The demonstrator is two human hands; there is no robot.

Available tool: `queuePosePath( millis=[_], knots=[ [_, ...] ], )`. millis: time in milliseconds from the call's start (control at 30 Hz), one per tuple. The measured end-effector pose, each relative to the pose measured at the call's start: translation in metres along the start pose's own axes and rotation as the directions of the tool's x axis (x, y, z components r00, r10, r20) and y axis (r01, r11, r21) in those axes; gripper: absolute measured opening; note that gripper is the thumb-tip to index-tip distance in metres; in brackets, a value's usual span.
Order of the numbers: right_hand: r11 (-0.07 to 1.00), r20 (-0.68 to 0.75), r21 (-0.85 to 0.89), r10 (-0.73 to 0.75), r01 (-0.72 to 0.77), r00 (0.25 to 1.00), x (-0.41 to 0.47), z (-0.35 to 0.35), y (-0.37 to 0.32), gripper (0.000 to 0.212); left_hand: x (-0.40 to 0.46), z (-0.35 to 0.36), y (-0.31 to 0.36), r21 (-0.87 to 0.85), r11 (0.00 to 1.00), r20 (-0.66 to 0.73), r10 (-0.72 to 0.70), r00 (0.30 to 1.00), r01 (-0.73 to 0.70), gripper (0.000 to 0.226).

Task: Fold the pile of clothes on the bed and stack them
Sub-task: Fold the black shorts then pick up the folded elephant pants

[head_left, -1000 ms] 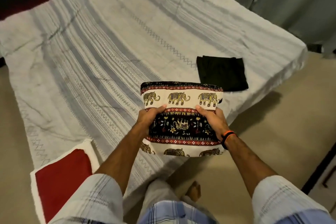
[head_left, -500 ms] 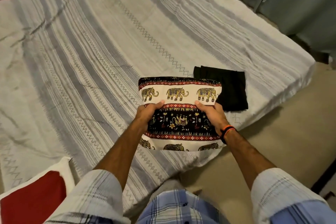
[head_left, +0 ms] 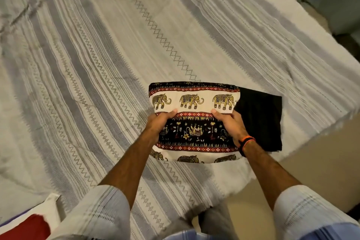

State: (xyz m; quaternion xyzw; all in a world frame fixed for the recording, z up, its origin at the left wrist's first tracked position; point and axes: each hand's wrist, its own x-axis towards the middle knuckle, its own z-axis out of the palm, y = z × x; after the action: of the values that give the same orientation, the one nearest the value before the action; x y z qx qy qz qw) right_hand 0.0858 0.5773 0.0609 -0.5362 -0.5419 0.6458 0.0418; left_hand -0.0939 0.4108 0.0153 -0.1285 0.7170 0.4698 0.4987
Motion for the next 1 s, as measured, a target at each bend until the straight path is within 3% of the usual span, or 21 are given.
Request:
queuePosePath(
  millis=[200, 467, 567, 633, 800, 1000],
  knots=[
    [0.999, 0.017, -0.02, 0.032, -0.032, 0.999, 0.073, 0.003, -0.016, 0.044, 0.089, 0.007, 0.011, 0.011, 0.999, 0.0, -0.049, 0.999, 0.049, 0.133],
    [0.992, 0.03, -0.129, 0.016, -0.012, 0.999, 0.141, 0.003, -0.02, 0.055, 0.115, 0.027, 0.05, -0.05, 0.998, -0.03, -0.049, 0.998, 0.048, 0.121],
    [0.912, 0.022, -0.41, 0.013, -0.003, 1.0, 0.158, 0.002, -0.005, 0.078, 0.102, 0.039, 0.061, 0.08, 0.997, -0.073, 0.009, 0.997, -0.003, 0.069],
    [0.874, 0.053, -0.485, 0.026, 0.003, 0.998, 0.16, 0.003, 0.002, 0.076, 0.105, 0.041, 0.054, 0.184, 0.983, -0.065, 0.004, 0.998, 0.008, 0.052],
    [0.867, 0.092, -0.497, 0.031, 0.019, 0.995, 0.143, 0.007, -0.005, 0.064, 0.1, 0.045, 0.045, 0.325, 0.946, 0.009, 0.011, 1.0, -0.014, 0.086],
    [0.903, 0.084, -0.426, -0.016, 0.05, 0.996, 0.088, 0.005, -0.024, 0.062, 0.048, 0.043, 0.052, 0.346, 0.933, 0.034, 0.091, 0.995, -0.097, 0.083]
  ],
)
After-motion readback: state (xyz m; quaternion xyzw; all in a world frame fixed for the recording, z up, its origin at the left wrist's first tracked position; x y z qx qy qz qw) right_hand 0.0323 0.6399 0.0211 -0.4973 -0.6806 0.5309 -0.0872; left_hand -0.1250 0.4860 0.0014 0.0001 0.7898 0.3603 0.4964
